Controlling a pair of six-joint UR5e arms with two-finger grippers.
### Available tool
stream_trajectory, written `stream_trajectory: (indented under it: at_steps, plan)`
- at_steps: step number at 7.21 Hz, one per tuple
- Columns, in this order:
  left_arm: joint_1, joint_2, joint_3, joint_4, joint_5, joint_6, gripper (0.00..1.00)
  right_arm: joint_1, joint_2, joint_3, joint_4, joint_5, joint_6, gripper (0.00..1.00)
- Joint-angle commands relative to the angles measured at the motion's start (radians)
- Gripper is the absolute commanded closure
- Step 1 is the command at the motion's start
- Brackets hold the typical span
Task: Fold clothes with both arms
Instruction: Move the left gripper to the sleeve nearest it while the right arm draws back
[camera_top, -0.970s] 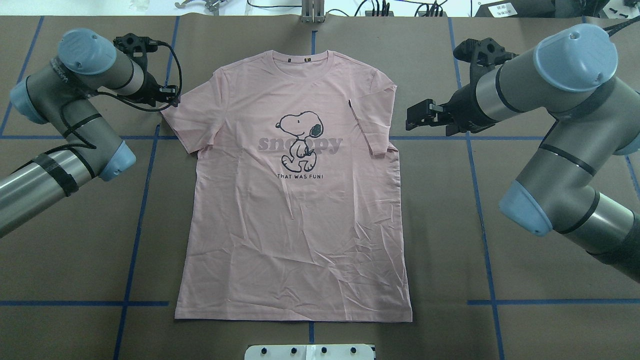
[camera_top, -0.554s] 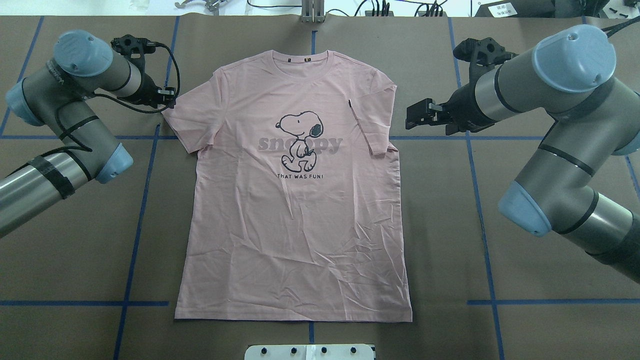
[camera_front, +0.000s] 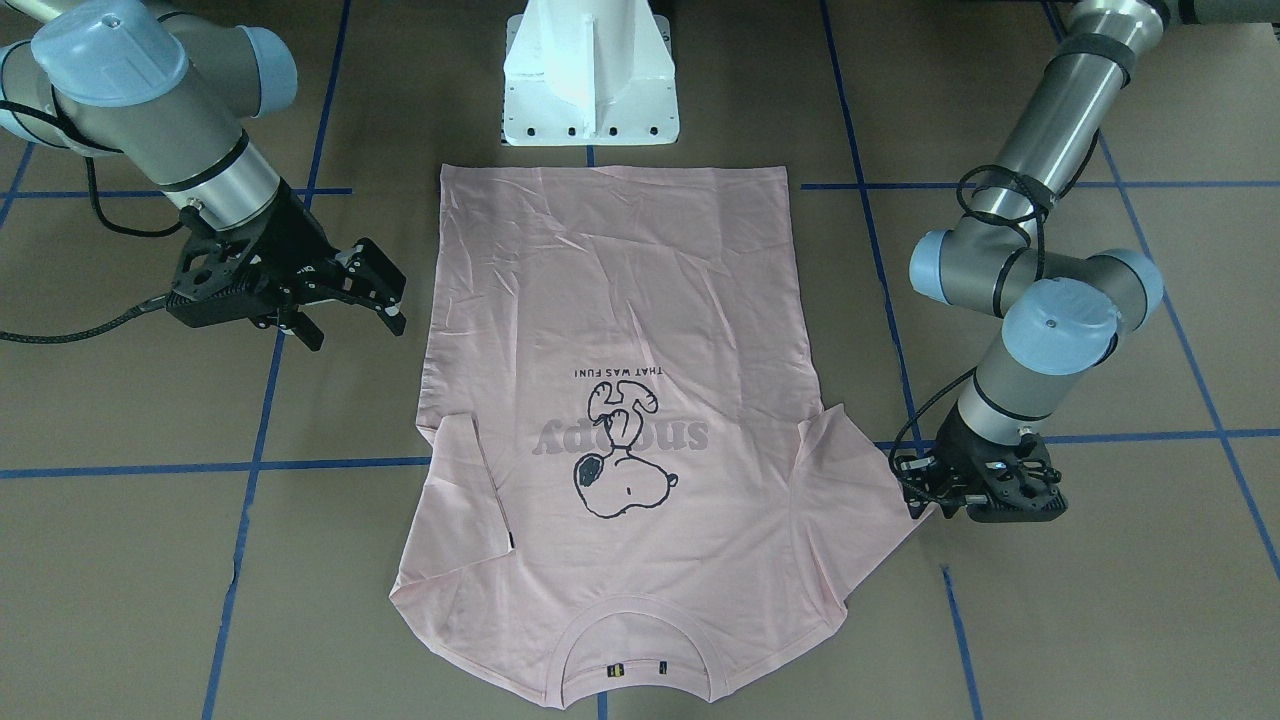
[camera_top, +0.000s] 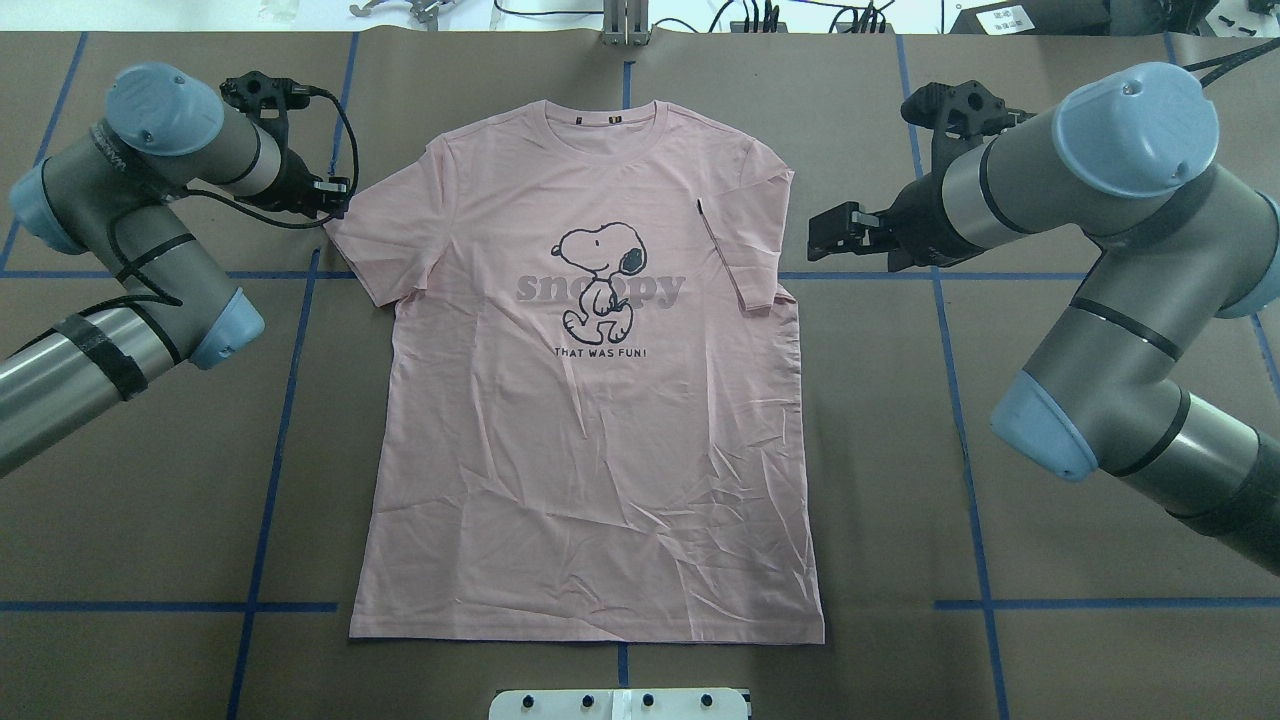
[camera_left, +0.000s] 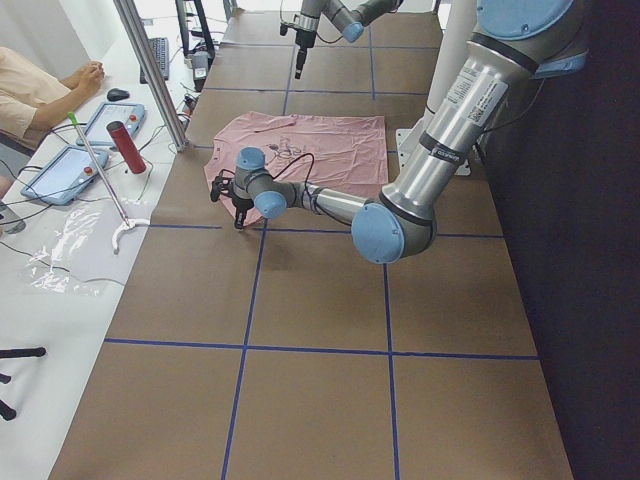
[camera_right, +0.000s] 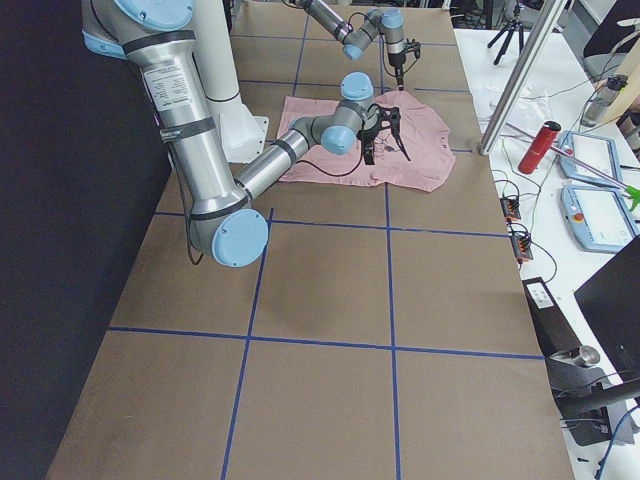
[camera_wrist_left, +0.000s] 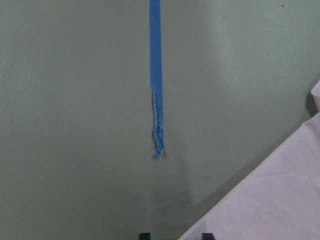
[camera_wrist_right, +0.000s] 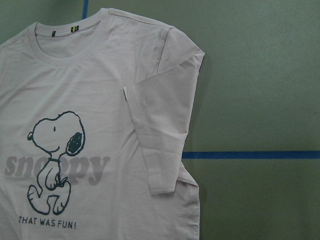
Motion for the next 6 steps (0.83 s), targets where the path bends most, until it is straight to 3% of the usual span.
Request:
stream_trajectory:
  at_steps: [1, 3, 5, 6]
  plan:
    - [0.000, -0.001, -0.005, 0.009, -0.010, 0.000, 1.00, -0.001, 0.005, 0.000, 0.000, -0.008, 0.000, 0.00]
    - [-0.001, 0.001, -0.083, 0.050, -0.055, -0.017, 1.00, -0.001, 0.010, 0.000, 0.000, -0.023, 0.000, 0.00]
    - [0.020, -0.037, -0.221, 0.211, -0.058, -0.154, 1.00, -0.001, 0.010, 0.000, 0.002, -0.034, -0.003, 0.00]
    - [0.064, -0.077, -0.206, 0.213, -0.052, -0.216, 1.00, -0.001, 0.010, 0.000, 0.002, -0.034, -0.003, 0.00]
